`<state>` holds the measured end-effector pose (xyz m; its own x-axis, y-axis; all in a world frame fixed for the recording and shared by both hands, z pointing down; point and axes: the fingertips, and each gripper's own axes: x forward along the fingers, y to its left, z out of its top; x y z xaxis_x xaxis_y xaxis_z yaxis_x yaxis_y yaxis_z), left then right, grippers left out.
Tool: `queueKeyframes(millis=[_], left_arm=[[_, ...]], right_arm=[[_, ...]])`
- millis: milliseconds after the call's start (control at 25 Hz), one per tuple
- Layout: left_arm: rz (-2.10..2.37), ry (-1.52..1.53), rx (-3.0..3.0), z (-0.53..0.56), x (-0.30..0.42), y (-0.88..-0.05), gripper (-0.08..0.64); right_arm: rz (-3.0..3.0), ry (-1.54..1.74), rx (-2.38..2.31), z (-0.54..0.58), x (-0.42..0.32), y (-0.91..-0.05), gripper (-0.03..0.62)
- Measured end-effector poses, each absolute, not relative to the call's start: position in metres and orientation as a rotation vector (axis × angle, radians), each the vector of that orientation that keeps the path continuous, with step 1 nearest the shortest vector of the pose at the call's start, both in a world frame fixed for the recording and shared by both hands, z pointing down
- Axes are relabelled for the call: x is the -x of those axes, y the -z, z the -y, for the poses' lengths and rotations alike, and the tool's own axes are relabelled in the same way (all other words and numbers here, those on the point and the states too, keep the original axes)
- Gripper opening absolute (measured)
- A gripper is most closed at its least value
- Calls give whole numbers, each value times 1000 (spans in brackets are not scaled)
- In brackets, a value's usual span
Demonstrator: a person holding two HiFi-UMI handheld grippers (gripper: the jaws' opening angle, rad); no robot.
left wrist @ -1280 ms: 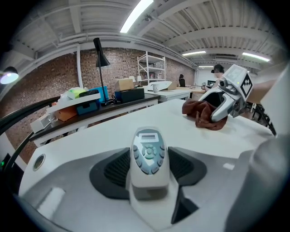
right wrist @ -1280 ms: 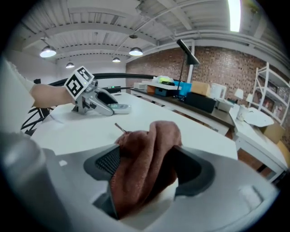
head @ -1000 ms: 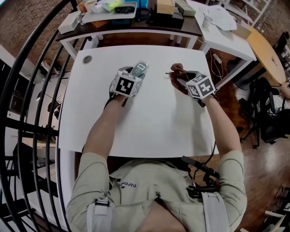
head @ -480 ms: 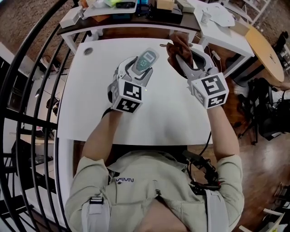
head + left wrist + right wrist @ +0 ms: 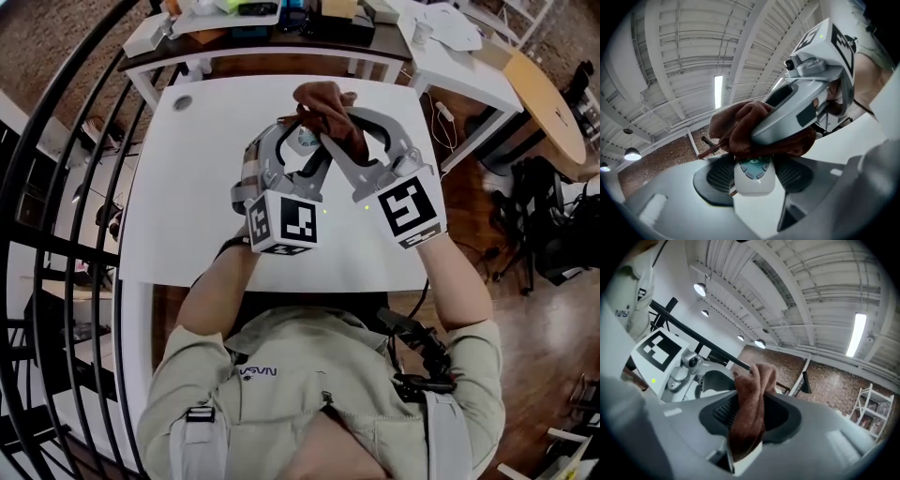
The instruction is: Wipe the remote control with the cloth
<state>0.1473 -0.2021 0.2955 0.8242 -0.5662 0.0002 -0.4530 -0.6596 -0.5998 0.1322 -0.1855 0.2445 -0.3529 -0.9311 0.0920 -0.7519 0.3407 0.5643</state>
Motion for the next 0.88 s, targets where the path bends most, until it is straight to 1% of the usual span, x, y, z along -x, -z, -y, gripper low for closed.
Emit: queueKeyframes(millis=[120,200,280,440,520,680,880], left_arm=[[-753,233,2386,203,-146,-297,273],[-768,216,2371,202,-144,-294,273],[-793,198,2350,197,-142,-285,273],[-798,192,2217,185,-144,-278,273],[-793,190,2184,182,-146,-276,273],[-798,195,2176,184,-150,-272,273],[-776,164,2344,192,-146,-280,273]], right_arm=[[2314,570,-1257,172,-99,-255,127],[2366,559,-1176,164,-90,-253,127],[2342,631,-1272,165,-102,-234,127],[2099,803,-1649,178,-159,-184,127],[2059,779,-1640,183,-162,-191,127],[2110,720,-1437,177,-126,-227,127],[2194,761,-1328,164,-107,-231,127]])
